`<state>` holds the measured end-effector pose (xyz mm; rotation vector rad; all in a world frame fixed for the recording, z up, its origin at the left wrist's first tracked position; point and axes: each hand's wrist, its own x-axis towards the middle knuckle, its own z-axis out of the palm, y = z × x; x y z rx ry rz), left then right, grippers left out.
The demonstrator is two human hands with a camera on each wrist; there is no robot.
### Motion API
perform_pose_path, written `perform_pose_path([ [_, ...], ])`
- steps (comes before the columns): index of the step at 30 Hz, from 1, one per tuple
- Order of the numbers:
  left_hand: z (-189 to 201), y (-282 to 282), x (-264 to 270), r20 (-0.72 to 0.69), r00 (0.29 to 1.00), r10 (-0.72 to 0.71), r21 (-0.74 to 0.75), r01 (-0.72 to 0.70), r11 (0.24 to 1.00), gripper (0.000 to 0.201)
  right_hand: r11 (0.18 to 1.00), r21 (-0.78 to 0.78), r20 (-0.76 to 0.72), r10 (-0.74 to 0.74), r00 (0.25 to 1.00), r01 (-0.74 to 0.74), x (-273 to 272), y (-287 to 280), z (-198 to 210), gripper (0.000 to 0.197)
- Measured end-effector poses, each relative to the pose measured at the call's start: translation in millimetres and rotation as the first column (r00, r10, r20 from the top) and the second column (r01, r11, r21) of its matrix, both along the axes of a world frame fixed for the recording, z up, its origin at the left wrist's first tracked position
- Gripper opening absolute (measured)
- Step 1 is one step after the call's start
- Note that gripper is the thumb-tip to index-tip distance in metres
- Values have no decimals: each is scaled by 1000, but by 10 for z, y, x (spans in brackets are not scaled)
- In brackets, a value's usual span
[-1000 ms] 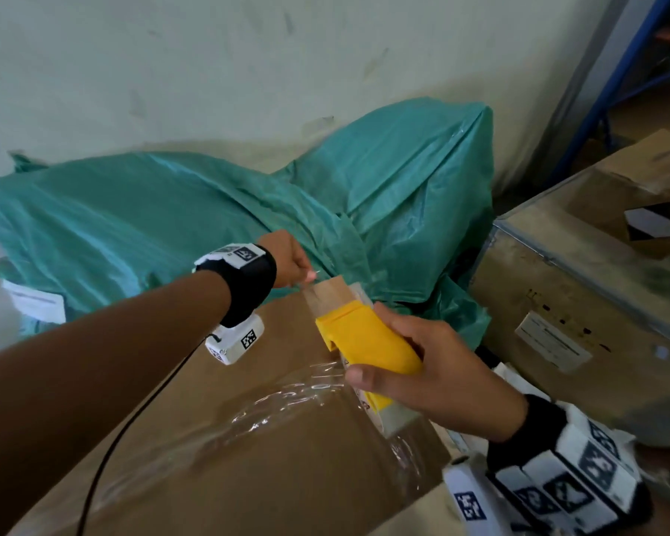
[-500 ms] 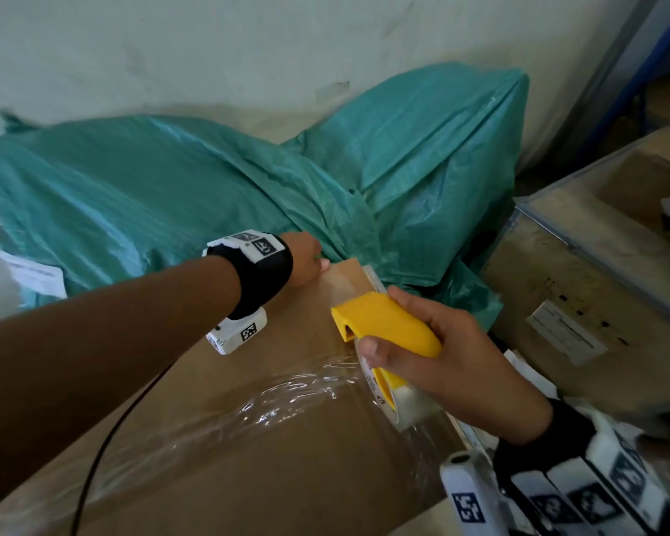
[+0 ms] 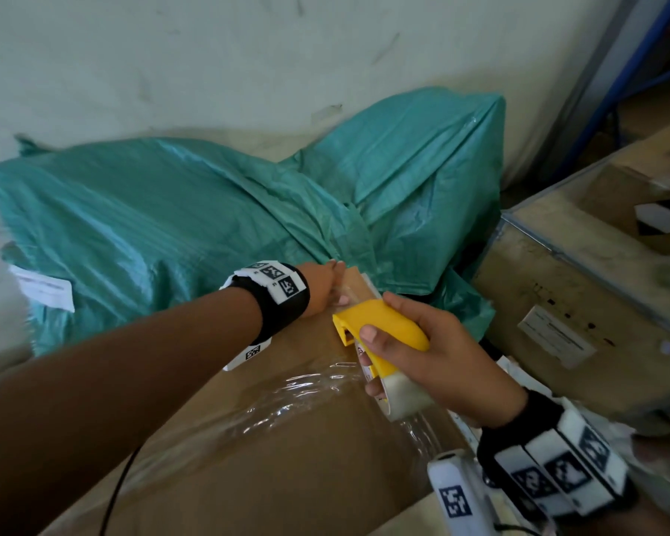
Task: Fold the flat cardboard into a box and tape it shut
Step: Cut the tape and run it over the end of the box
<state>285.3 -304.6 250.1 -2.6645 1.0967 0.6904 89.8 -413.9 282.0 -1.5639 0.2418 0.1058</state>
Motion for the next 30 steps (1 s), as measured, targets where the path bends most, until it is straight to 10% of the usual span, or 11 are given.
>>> perform_pose_path([
  [10, -3, -42, -47, -42, 998, 56, 49, -54, 997, 76, 1000, 16, -70, -24, 997, 25, -639, 24, 134, 91],
  [18, -100, 94, -443, 15, 999, 40, -133, -38, 990, 103, 997, -50, -27, -52, 998, 51, -722, 84, 67, 84],
  [30, -206, -18, -421, 29, 1000, 6, 67, -8, 998, 108, 996, 82, -15, -40, 999, 41, -759, 106, 88, 46],
])
